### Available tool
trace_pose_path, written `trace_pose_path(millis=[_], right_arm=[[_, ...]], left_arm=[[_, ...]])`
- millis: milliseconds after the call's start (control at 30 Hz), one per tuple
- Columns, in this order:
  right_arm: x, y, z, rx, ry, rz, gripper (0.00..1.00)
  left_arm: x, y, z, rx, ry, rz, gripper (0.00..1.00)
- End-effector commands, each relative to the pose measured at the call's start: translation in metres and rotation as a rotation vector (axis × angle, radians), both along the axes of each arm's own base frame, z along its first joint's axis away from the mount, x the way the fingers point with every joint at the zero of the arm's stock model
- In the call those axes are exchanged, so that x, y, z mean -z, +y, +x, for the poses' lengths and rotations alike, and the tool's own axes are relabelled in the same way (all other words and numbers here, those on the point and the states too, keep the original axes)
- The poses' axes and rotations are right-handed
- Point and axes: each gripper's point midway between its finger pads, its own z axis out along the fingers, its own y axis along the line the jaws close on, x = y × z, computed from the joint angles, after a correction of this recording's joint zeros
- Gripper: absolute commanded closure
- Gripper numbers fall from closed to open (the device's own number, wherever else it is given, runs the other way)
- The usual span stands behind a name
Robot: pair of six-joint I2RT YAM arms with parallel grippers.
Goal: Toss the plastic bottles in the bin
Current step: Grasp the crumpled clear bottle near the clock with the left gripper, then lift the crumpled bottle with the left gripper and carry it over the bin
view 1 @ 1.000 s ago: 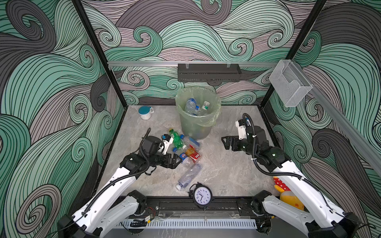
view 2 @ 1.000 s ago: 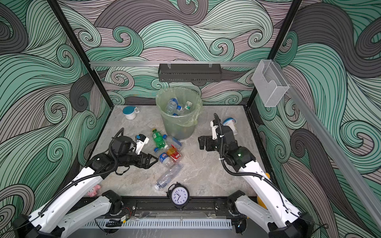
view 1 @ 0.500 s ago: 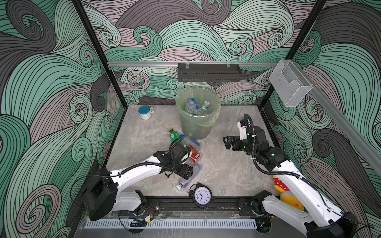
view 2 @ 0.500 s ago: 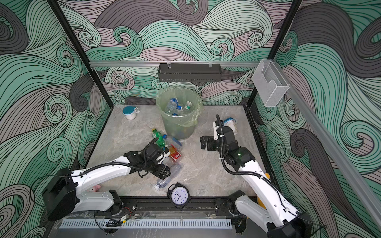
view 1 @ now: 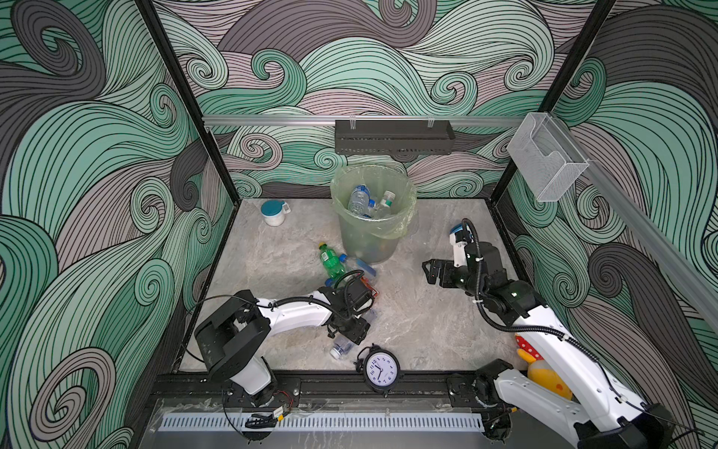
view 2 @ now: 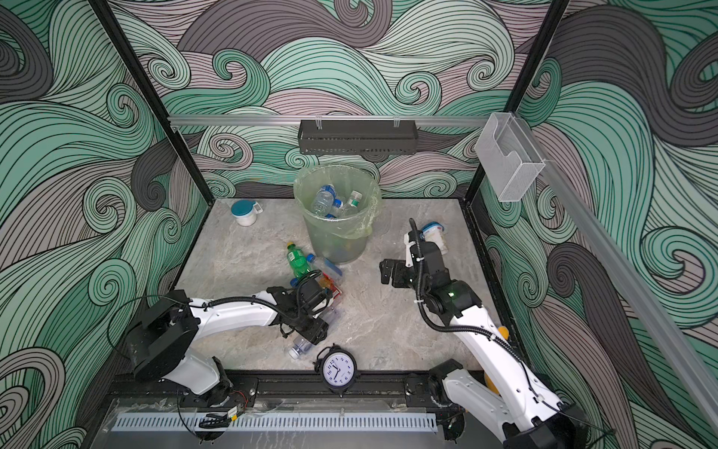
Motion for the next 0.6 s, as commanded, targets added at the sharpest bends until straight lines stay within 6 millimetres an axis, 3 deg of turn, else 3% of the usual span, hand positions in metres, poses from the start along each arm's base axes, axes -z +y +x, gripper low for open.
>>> trace_pose_path(millis=[0, 267, 400, 567], right_arm=[[-0.002, -0.006, 0.000, 0.031, -0.015, 0.005, 0.00], [-0.003, -0.008, 0.000, 0.038, -0.015, 0.008, 0.00], [-0.001, -0.008, 0.001, 0.042, -0.007, 0.007, 0.00], [-0.001, -0.008, 0.002, 0.043, -0.010, 0.007, 0.00]], left_arm=[[-0.009, -0.011, 0.008, -0.006, -0.041, -0.017, 0.38], [-0.035, -0.015, 0.006, 0.019, -0.069, -0.076, 0.48], [-0.057, -0.017, 0.005, 0.037, -0.092, -0.113, 0.48], [-0.099, -0.018, 0.007, 0.045, -0.166, -0.200, 0.47]])
